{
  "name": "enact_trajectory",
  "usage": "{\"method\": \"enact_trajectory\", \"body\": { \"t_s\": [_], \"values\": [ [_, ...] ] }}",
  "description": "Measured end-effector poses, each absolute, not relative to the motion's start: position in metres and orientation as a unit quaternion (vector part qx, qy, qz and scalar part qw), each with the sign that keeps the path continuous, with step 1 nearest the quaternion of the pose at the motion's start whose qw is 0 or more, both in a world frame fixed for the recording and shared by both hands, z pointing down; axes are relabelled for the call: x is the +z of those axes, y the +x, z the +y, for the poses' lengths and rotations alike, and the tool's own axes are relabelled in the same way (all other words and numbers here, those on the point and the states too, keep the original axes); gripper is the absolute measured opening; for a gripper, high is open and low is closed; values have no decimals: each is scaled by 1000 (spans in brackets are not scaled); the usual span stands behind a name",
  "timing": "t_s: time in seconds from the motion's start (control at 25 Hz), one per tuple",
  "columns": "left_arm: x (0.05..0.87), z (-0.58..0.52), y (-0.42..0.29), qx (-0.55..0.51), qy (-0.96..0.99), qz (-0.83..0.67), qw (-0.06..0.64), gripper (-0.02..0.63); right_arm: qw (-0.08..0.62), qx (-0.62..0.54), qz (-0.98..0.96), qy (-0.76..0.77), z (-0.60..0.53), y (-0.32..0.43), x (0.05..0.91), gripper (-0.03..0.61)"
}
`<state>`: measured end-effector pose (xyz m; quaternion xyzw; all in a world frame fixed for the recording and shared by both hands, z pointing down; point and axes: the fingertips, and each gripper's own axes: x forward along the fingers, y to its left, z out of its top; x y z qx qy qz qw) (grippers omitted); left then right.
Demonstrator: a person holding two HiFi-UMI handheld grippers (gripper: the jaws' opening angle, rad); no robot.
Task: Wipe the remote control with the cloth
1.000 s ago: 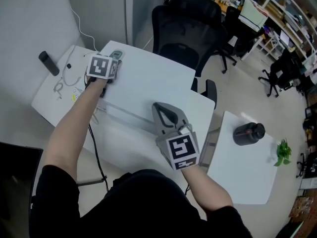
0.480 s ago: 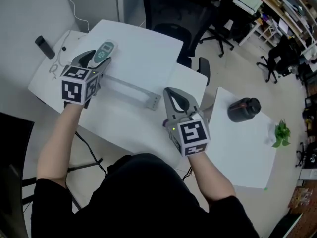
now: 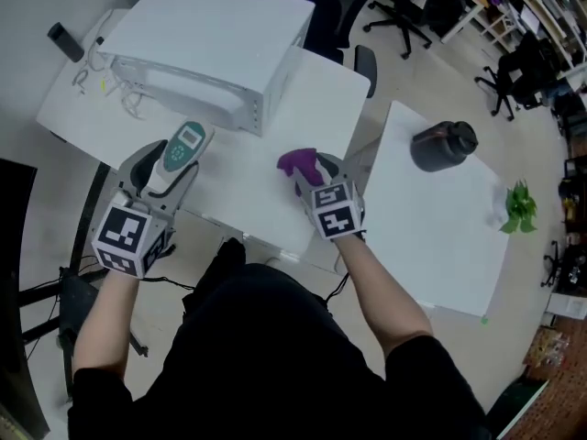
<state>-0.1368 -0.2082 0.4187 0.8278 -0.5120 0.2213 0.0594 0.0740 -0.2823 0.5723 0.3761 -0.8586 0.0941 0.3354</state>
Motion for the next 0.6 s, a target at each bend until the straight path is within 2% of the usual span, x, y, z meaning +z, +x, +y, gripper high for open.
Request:
{"method": "enact_trajectory", "body": {
  "t_s": [0.12, 0.2, 0.4, 0.44, 0.48, 0.6],
  "values": [
    [453, -187, -107, 243, 833, -493, 61, 242, 393, 107, -841, 356, -279, 81, 625, 250],
    [478, -179, -92, 264, 836, -477, 63, 242, 427, 122, -827, 345, -279, 85, 656, 300],
    [517, -179, -70, 299, 831, -465, 60, 242, 472, 162, -805, 322, -281, 86, 701, 301],
    [523, -180, -69, 301, 829, -468, 65, 242, 474, 170, -803, 320, -282, 85, 705, 294],
    [528, -181, -68, 302, 827, -469, 69, 242, 473, 174, -802, 322, -283, 85, 705, 210],
    [533, -181, -62, 310, 826, -466, 59, 242, 459, 157, -804, 343, -289, 88, 686, 134]
  ]
}}
